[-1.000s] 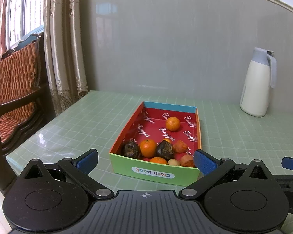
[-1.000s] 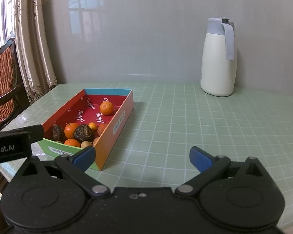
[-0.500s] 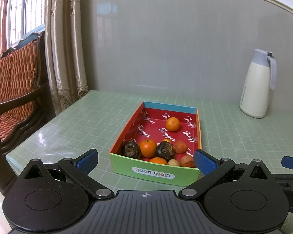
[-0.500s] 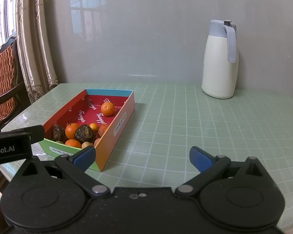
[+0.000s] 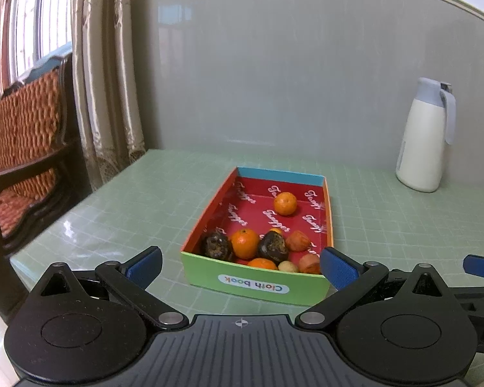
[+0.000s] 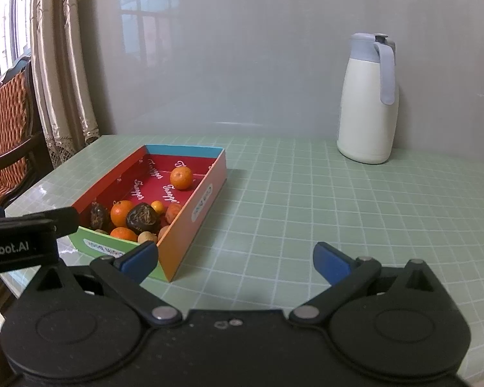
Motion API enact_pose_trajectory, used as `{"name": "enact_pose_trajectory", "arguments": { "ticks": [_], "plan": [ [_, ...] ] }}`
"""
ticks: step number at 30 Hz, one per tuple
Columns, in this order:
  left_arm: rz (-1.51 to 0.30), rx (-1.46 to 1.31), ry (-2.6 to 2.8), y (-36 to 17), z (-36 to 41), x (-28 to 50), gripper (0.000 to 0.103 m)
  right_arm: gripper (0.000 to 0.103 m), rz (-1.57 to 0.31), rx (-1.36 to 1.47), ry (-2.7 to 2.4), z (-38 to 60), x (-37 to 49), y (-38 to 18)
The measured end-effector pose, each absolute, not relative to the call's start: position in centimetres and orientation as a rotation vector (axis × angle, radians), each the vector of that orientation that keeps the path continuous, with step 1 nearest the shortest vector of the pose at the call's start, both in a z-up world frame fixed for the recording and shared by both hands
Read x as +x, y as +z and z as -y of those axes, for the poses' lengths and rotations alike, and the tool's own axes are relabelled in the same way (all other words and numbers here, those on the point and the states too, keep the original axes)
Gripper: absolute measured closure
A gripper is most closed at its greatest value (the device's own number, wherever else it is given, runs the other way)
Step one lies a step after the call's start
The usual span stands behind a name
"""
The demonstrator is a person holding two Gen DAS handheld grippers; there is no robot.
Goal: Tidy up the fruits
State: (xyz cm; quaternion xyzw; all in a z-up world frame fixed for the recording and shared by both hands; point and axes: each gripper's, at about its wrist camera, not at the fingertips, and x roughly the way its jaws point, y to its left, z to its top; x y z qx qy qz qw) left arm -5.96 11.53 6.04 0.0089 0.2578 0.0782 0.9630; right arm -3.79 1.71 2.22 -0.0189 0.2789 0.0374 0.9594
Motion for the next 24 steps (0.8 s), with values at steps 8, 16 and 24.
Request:
{"name": "enact_pose_trajectory", "arguments": {
  "ticks": [8,16,24],
  "plan": [
    [-0.547,-0.003,0.134,6.22,-11.7,-5.83,0.0,0.0,-0.556,-0.046,0.082,-1.8,-3.97,2.36],
    [-0.581,-0.054,0.074,6.0,-12.07,-5.54,0.0,0.0,-0.545,-0.054,0.088,-1.9,-4.09,2.55],
    [-0.526,-0.002,0.087,6.12,-11.38,-5.75,0.0,0.0,-0.534,-0.07,0.093,-2.14,-4.15,2.65]
  ]
}}
